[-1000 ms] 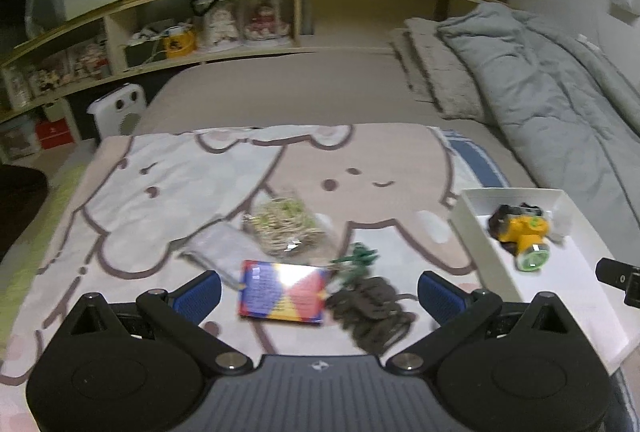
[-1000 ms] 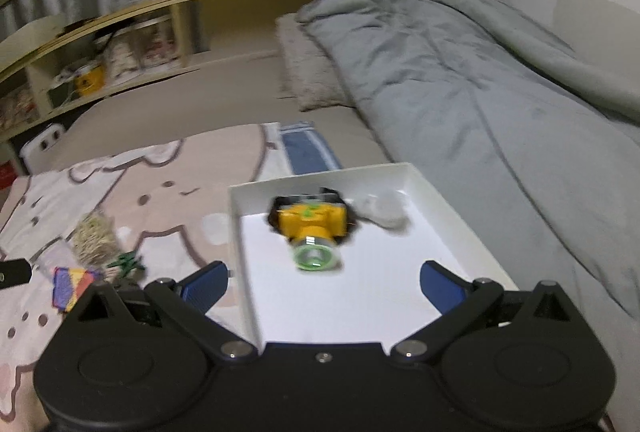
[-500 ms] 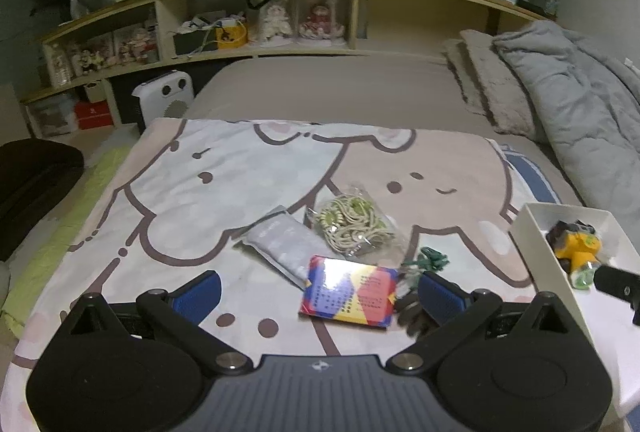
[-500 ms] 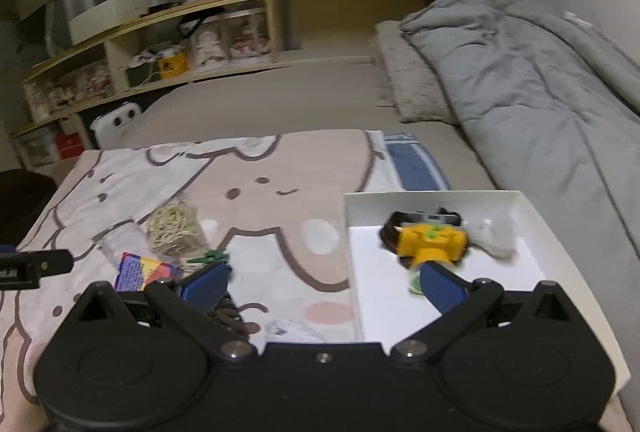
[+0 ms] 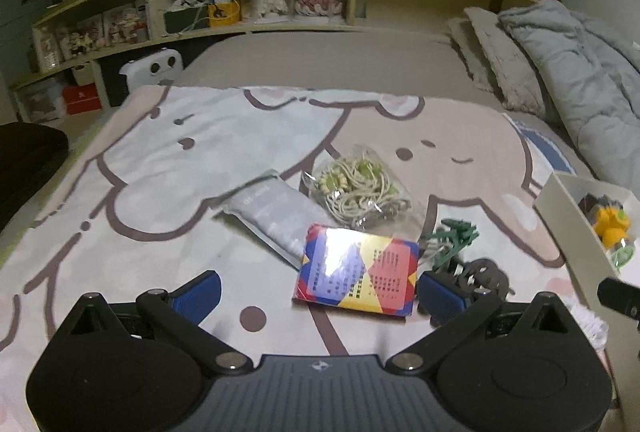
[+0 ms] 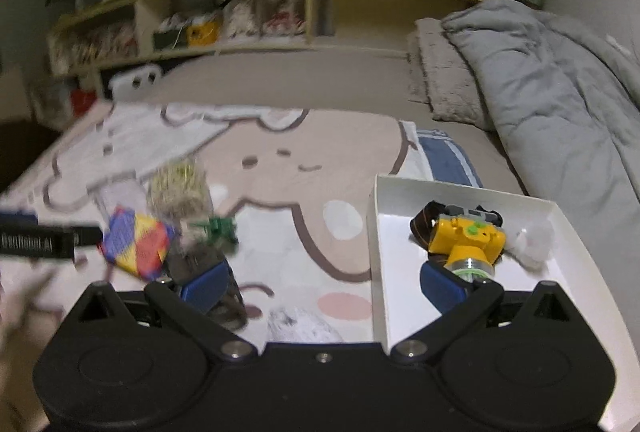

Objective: Organize objects
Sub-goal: 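Grasp the colourful card box with the left tool while the right tool grasps the white rope coil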

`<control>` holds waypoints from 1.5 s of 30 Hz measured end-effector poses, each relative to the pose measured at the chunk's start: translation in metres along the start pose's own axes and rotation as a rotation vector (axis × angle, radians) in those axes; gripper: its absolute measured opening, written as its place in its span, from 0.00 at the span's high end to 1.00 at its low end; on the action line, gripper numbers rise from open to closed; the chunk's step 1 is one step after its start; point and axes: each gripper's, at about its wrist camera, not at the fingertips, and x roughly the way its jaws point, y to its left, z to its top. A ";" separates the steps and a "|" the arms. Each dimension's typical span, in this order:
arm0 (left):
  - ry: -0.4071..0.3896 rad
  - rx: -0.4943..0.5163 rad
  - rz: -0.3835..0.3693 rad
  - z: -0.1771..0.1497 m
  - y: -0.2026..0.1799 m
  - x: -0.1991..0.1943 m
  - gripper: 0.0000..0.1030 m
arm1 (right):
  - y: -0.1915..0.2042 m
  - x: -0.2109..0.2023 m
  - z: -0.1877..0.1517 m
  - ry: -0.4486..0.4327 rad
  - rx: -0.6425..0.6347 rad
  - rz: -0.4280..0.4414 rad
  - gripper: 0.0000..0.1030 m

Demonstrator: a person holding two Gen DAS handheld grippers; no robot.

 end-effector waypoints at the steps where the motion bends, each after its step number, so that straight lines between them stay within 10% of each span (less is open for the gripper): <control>1: 0.006 0.000 -0.007 -0.002 0.000 0.004 0.00 | 0.001 0.003 -0.004 0.004 -0.033 -0.001 0.00; 11: 0.051 0.041 -0.062 -0.016 -0.003 0.036 0.03 | 0.027 0.010 -0.030 0.045 -0.380 -0.027 0.01; 29: 0.044 0.078 -0.097 -0.019 -0.013 0.066 0.04 | 0.058 0.033 -0.059 0.188 -0.651 -0.045 0.43; 45: 0.065 0.153 -0.032 -0.019 -0.028 0.075 0.13 | 0.048 0.038 -0.050 0.226 -0.518 -0.060 0.63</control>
